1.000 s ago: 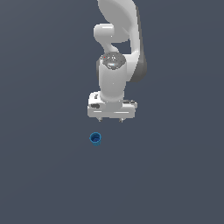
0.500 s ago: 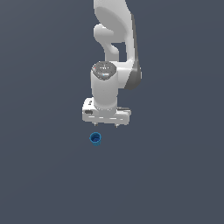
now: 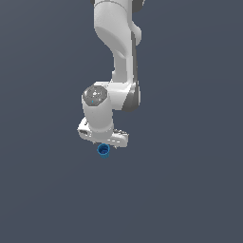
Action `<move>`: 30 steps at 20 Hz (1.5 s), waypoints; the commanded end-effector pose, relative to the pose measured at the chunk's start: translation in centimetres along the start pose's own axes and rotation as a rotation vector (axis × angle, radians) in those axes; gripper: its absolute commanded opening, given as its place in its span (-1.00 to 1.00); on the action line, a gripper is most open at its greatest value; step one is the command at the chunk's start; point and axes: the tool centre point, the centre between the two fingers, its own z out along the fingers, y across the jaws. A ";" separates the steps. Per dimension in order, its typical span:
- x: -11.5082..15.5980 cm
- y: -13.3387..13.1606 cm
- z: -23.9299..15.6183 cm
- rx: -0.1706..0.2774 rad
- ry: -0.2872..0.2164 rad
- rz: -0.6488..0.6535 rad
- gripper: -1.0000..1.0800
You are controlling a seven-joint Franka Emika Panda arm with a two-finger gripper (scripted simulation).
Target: Pick up the object and move it to a goal position.
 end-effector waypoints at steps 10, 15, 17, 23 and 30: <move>0.6 1.0 1.5 0.003 -0.004 0.034 0.92; 0.6 1.1 3.7 0.003 -0.004 0.035 0.92; 0.6 1.1 4.9 0.004 -0.004 0.036 0.92; 0.7 1.1 6.2 0.004 -0.003 0.037 0.92; 0.7 1.1 6.2 0.004 -0.003 0.037 -1.00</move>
